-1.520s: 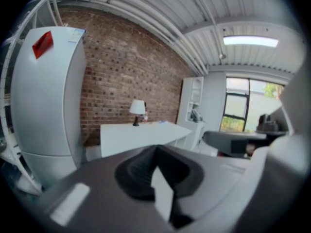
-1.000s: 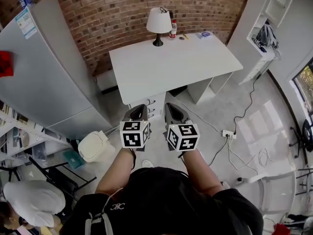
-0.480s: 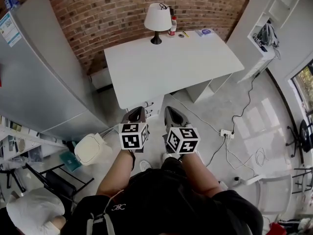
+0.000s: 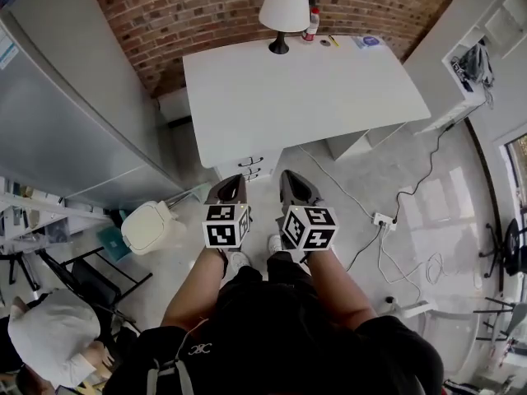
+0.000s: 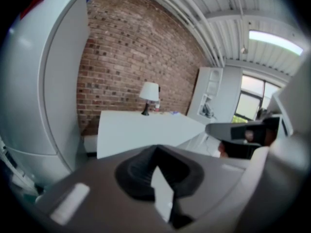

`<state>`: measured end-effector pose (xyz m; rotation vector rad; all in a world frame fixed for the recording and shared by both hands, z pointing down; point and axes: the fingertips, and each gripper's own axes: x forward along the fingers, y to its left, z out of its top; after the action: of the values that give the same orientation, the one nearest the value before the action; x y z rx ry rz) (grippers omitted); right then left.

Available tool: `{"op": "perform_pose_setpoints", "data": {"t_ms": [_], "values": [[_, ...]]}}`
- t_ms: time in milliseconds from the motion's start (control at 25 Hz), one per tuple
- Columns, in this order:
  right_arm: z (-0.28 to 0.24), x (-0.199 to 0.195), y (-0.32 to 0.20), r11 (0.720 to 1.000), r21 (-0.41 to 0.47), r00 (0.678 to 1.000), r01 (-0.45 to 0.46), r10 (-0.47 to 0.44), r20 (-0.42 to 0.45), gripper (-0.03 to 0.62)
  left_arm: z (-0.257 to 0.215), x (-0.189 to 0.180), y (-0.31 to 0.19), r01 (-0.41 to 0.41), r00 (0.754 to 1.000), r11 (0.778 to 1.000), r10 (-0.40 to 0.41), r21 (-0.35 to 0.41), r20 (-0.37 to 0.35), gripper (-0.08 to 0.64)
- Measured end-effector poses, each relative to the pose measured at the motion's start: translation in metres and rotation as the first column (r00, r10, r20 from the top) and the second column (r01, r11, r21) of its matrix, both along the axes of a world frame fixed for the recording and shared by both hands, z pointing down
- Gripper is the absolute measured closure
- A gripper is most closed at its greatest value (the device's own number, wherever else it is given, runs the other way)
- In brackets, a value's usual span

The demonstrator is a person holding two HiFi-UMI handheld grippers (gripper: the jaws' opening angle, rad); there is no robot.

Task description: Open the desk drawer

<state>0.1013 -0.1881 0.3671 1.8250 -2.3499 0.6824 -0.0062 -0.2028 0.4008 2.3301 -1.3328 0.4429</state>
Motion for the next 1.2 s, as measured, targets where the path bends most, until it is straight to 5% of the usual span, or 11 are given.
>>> {"op": "perform_pose_setpoints", "data": {"t_ms": [240,400,680,840,1000,1200], "values": [[0.053,0.003,-0.008,0.993,-0.114,0.999,0.041,-0.042,-0.008,0.6,0.047,-0.003,-0.001,0.057,0.998,0.995,-0.056,-0.086,0.006,0.565],[0.092,-0.008,-0.022,0.985,-0.135,0.987,0.105,-0.12,-0.109,0.6,0.084,-0.007,-0.01,0.094,0.996,0.987,-0.094,-0.132,0.004,0.565],[0.188,-0.033,-0.033,0.948,-0.247,0.964,0.2,-0.236,-0.125,0.6,0.158,-0.012,-0.009,0.148,0.988,0.968,-0.154,-0.204,-0.013,0.565],[0.25,-0.045,-0.04,0.914,-0.339,0.973,0.224,-0.232,0.019,0.6,0.203,-0.013,-0.015,0.159,0.985,0.962,-0.169,-0.221,-0.025,0.565],[0.319,-0.045,-0.044,0.883,-0.426,0.965,0.197,-0.098,0.242,0.6,0.244,-0.017,-0.014,0.169,0.982,0.955,-0.183,-0.243,-0.037,0.565],[0.408,-0.042,-0.051,0.825,-0.523,0.863,0.213,0.092,0.497,0.6,0.284,-0.027,-0.011,0.182,0.979,0.948,-0.199,-0.261,-0.04,0.565]]}}
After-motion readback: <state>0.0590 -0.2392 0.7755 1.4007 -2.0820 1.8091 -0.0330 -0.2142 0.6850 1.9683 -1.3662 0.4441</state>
